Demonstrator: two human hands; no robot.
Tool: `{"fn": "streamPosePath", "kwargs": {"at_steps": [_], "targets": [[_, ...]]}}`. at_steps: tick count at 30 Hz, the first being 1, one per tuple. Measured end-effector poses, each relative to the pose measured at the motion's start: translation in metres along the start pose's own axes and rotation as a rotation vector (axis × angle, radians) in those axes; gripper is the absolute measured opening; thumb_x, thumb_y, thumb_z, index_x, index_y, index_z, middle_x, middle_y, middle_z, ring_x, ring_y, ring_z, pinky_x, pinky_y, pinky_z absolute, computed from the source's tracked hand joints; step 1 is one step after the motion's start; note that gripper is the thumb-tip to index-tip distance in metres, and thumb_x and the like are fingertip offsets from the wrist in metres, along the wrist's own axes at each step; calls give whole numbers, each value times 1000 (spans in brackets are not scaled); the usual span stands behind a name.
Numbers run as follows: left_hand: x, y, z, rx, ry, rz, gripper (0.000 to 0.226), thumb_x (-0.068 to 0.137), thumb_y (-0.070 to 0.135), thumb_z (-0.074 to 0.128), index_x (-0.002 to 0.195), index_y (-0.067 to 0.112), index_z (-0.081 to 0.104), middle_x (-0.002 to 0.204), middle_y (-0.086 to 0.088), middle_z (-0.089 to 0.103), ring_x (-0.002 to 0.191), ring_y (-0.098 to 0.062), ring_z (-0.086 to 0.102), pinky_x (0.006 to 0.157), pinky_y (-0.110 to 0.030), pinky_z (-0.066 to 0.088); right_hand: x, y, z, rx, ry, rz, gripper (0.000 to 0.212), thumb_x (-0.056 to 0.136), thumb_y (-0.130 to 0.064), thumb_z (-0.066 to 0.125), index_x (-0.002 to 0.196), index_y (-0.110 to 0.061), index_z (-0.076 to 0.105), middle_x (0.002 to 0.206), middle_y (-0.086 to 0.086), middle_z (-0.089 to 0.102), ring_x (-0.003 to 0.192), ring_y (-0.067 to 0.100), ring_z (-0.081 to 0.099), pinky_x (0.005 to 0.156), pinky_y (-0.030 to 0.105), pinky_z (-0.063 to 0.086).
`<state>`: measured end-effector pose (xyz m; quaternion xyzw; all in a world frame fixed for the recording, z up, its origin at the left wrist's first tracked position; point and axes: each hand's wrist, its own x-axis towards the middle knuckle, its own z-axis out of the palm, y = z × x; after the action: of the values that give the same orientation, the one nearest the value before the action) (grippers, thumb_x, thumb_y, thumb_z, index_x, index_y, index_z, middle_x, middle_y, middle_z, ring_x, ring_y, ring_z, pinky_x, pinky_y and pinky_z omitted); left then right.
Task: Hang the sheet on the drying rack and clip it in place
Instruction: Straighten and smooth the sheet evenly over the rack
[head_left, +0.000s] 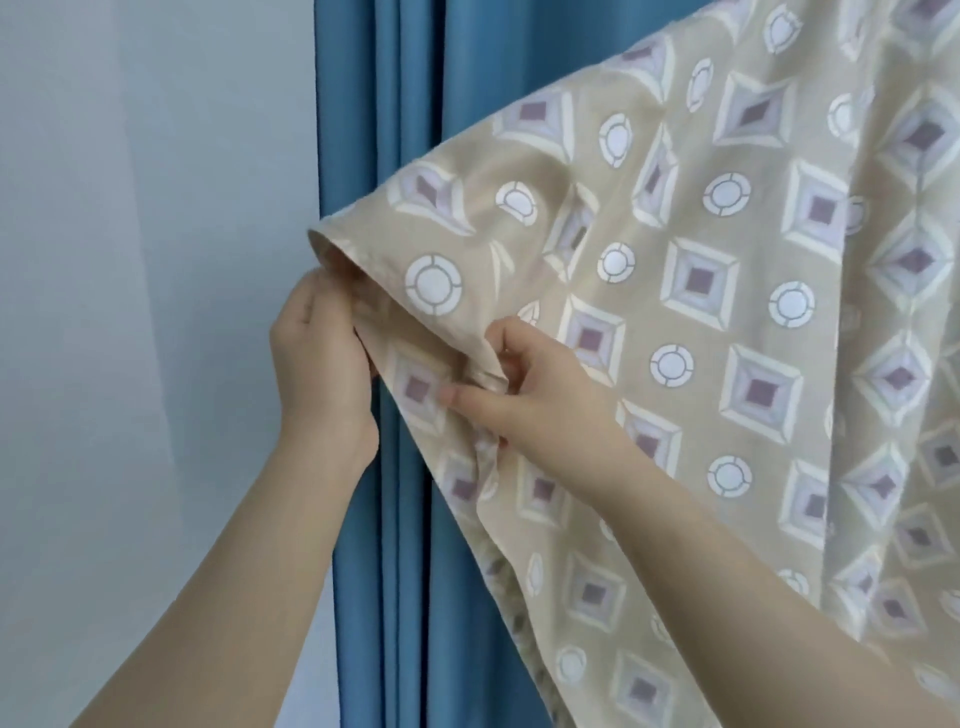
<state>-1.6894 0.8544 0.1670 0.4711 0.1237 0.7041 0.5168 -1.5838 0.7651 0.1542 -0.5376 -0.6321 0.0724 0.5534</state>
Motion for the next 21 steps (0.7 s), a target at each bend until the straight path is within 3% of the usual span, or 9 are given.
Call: {"fn": "streamPosePath", "kwargs": {"at_steps": [3,6,8,11,13,15,17,18,21], "targets": [[13,9,-12,-101,-243,36,34,95,48,37,81,31,63,86,10,67,85,-7,65,72,-26,52,14,-5,29,-22,86,-13,32,78,-17,73,68,-20,42,57,-8,50,55,11,53,60,30,46],[23,11,-13,-23,-406,7,46,75,56,57,107,22,56,110,0,65,103,-18,64,83,-37,54,19,-4,41,-99,129,-36,23,79,-16,70,79,-24,49,67,-2,57,59,10,55,59,22,46],[28,8,-13,66,-359,-33,39,74,39,67,104,20,53,105,3,65,98,-15,66,86,-39,54,16,-1,44,-186,118,-15,31,78,-14,70,83,-35,47,67,-6,56,57,3,52,58,13,42],[34,4,-10,85,-234,12,6,86,14,62,86,18,57,87,4,67,85,-11,66,84,-35,55,5,6,43,-234,129,64,33,78,-16,69,89,-39,48,66,-11,52,58,0,49,64,15,44],[36,1,-9,-45,-232,31,5,87,16,58,84,19,56,85,6,66,83,-7,65,79,-28,52,-3,12,39,-240,191,106,30,78,-19,70,92,-38,51,67,-12,52,60,0,50,66,16,42],[32,-8,-8,-184,-431,-7,20,83,30,59,100,21,54,103,4,66,98,-9,65,84,-27,53,-11,17,34,-235,246,147,26,78,-21,70,95,-34,54,67,-11,53,61,-1,51,67,15,42],[17,-25,-10,-46,-656,-74,44,76,32,67,115,29,46,119,8,62,109,-6,61,88,-25,52,-19,21,29,-268,277,190,24,80,-19,67,96,-30,54,68,-11,53,61,-2,51,65,12,42],[9,-33,-11,55,-681,-109,48,76,24,71,116,31,45,117,11,62,108,-4,61,86,-22,52,-23,24,26,-295,295,212,22,81,-17,65,96,-30,54,68,-12,52,60,-3,50,63,9,40],[-1,-49,-9,120,-414,-105,31,84,6,64,104,27,54,98,14,66,94,-3,64,79,-21,50,-43,29,14,-289,362,277,18,84,-13,59,89,-30,55,69,-12,52,62,0,49,64,15,41]]}}
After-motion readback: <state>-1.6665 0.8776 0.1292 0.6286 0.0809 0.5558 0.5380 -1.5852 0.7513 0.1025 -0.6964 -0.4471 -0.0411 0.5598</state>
